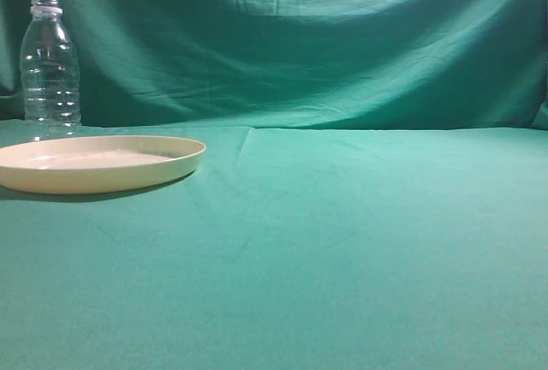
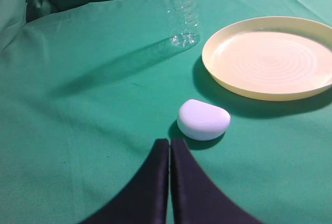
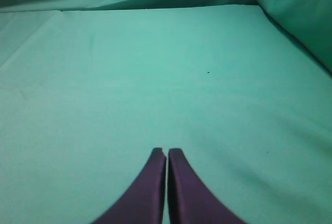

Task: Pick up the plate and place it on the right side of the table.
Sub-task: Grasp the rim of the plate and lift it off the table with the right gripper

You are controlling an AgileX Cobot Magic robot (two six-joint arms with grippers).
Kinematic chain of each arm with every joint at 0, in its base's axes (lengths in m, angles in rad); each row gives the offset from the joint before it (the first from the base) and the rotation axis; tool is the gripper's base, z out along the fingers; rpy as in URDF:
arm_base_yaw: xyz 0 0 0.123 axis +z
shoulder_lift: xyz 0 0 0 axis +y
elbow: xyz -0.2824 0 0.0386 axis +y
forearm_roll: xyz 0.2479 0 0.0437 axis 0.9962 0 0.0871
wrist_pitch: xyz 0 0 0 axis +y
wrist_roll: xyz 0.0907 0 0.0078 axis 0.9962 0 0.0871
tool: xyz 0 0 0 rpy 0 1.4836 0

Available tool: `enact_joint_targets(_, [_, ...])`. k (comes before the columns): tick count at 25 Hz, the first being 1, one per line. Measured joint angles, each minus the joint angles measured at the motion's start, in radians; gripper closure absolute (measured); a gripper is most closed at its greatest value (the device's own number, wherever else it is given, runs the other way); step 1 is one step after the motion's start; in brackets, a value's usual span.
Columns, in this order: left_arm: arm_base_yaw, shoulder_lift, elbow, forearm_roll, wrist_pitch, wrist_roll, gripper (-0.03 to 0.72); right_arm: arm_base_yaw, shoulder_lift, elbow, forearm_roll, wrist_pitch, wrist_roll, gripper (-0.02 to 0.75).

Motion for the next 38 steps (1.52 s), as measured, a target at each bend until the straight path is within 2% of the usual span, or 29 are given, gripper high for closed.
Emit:
enact_joint_targets(21, [0.0, 0.0, 0.0, 0.0, 0.0, 0.0, 0.688, 0.0, 0.0, 0.0, 0.008, -0.021, -0.002, 0.738])
enact_joint_targets(27, [0.0, 0.0, 0.0, 0.0, 0.0, 0.0, 0.688, 0.0, 0.0, 0.0, 0.141, -0.342, 0.126, 0.738])
enact_joint_targets(31, [0.0, 0.0, 0.0, 0.0, 0.0, 0.0, 0.688, 0.002, 0.0, 0.0, 0.159, -0.527, 0.172, 0.738])
enact_joint_targets(35, [0.0, 0.0, 0.0, 0.0, 0.0, 0.0, 0.688, 0.046, 0.026, -0.087, 0.075, -0.465, 0.207, 0.738])
enact_joint_targets(38, [0.0, 0.0, 0.0, 0.0, 0.0, 0.0, 0.688, 0.08, 0.143, -0.228, 0.057, -0.284, 0.214, 0.738])
